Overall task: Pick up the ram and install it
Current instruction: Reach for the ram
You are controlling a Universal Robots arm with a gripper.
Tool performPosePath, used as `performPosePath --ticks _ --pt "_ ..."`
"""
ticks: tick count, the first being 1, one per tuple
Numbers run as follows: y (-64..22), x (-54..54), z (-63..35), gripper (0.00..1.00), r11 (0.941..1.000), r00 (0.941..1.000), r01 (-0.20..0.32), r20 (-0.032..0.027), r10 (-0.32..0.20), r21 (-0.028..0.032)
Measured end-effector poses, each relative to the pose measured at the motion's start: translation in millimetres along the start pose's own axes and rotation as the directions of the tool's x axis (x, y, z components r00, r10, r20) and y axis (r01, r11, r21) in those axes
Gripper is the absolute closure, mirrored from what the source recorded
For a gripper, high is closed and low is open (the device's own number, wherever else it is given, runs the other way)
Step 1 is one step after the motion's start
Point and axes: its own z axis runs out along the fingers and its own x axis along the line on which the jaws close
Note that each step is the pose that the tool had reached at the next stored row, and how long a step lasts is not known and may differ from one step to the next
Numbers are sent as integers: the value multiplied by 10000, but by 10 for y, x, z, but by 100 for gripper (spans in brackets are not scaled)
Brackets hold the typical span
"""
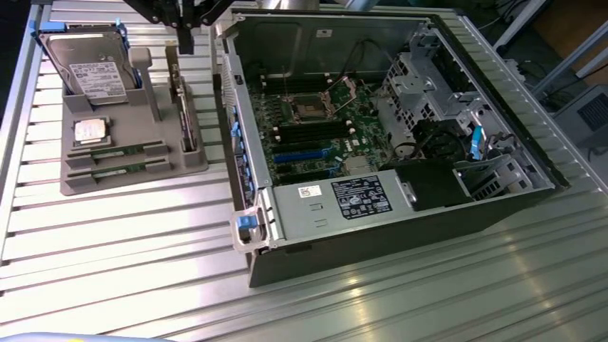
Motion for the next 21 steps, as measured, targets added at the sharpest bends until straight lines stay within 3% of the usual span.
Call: performPosePath --ticks 21 --pt "-41 541 -16 90 10000 10000 1 8 -1 0"
